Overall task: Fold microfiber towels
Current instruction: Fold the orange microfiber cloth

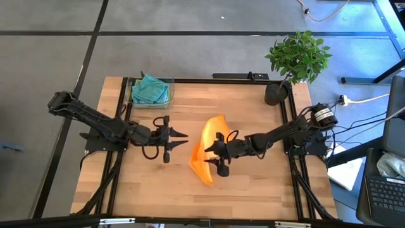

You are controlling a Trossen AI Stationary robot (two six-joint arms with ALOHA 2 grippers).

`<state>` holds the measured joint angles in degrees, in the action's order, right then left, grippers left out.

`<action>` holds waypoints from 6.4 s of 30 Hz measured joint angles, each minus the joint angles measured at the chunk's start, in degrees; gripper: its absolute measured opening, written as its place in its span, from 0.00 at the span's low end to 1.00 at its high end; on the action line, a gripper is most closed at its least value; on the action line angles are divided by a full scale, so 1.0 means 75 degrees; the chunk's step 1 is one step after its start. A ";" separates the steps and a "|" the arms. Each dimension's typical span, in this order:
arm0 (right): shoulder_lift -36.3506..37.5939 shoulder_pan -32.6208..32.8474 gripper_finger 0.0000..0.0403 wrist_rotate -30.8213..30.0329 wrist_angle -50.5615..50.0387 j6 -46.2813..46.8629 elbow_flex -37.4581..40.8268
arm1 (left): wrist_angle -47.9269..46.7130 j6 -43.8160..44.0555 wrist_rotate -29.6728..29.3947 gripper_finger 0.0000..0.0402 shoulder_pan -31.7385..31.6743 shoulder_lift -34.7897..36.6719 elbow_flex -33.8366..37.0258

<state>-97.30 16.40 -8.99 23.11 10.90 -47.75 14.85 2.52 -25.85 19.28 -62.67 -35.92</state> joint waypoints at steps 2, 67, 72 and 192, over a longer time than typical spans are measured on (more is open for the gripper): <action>0.0021 0.0021 0.58 0.0470 -0.0334 0.0342 -0.0013 | -0.0094 0.0021 -0.0002 0.21 0.0089 0.0000 0.0000; 0.0749 0.2169 0.46 -0.1884 -0.1046 -0.2121 0.2264 | -0.0714 -0.0746 -0.0572 0.21 0.0091 -0.3934 -0.3212; 0.1237 0.2583 0.46 -0.2621 -0.2088 -0.2028 0.2261 | -0.0965 -0.0059 -0.0621 0.21 0.0409 -0.3937 -0.3244; 0.0403 0.0221 0.03 -0.1626 0.0626 -0.3099 0.3300 | -0.1092 0.2308 -0.2401 0.21 0.0800 -0.4211 -0.3235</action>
<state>-94.27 18.06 -21.18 27.81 -12.34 -23.00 6.67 19.84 -43.86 25.28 -94.26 -60.18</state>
